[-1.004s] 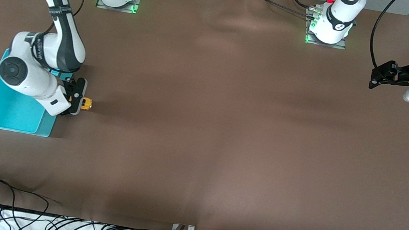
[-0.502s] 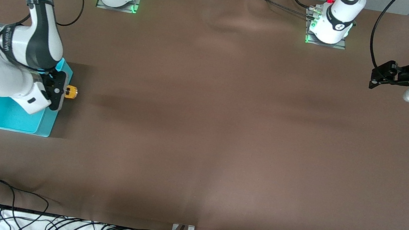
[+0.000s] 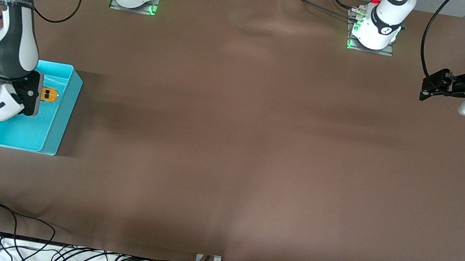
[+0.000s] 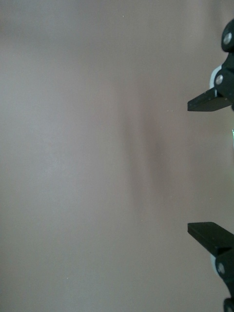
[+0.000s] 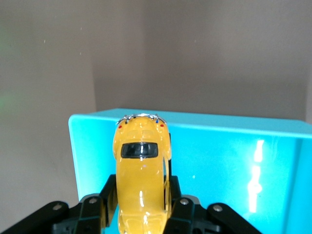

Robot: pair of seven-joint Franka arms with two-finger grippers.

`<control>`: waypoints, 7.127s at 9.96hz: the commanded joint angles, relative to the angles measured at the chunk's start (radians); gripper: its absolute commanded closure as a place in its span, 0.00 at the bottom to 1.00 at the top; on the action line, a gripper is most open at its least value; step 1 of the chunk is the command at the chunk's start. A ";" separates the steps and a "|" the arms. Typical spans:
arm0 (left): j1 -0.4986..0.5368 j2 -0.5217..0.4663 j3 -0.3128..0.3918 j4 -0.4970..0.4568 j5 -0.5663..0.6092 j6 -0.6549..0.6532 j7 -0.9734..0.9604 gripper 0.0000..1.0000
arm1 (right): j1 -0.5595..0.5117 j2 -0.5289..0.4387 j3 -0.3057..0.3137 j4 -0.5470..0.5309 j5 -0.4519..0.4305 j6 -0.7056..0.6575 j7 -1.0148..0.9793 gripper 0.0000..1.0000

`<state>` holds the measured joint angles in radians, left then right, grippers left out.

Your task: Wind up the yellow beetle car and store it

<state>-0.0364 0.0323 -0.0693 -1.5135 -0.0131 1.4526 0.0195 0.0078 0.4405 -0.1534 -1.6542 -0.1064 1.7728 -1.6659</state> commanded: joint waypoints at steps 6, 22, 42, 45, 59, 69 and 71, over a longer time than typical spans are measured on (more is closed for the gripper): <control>0.003 -0.009 -0.004 0.006 0.021 -0.009 -0.003 0.00 | -0.080 0.092 -0.022 -0.013 -0.026 0.115 -0.158 1.00; 0.001 -0.008 -0.004 0.006 0.021 -0.009 -0.003 0.00 | -0.131 0.181 -0.018 -0.016 -0.019 0.177 -0.202 0.08; 0.012 -0.023 0.000 0.053 0.097 -0.014 -0.001 0.00 | -0.094 -0.174 0.181 0.144 0.111 -0.242 0.855 0.09; 0.012 -0.023 0.006 0.053 0.094 -0.017 -0.006 0.00 | -0.094 -0.203 0.219 0.156 0.114 -0.240 1.073 0.09; 0.003 -0.023 0.006 0.053 0.087 -0.018 -0.006 0.00 | -0.127 -0.539 0.291 -0.127 0.112 -0.174 1.734 0.00; 0.001 -0.023 0.002 0.053 0.084 -0.040 -0.012 0.00 | -0.121 -0.542 0.359 -0.092 0.114 -0.168 1.692 0.00; 0.001 -0.023 0.002 0.052 0.084 -0.040 -0.012 0.00 | -0.126 -0.540 0.357 -0.091 0.114 -0.173 1.690 0.00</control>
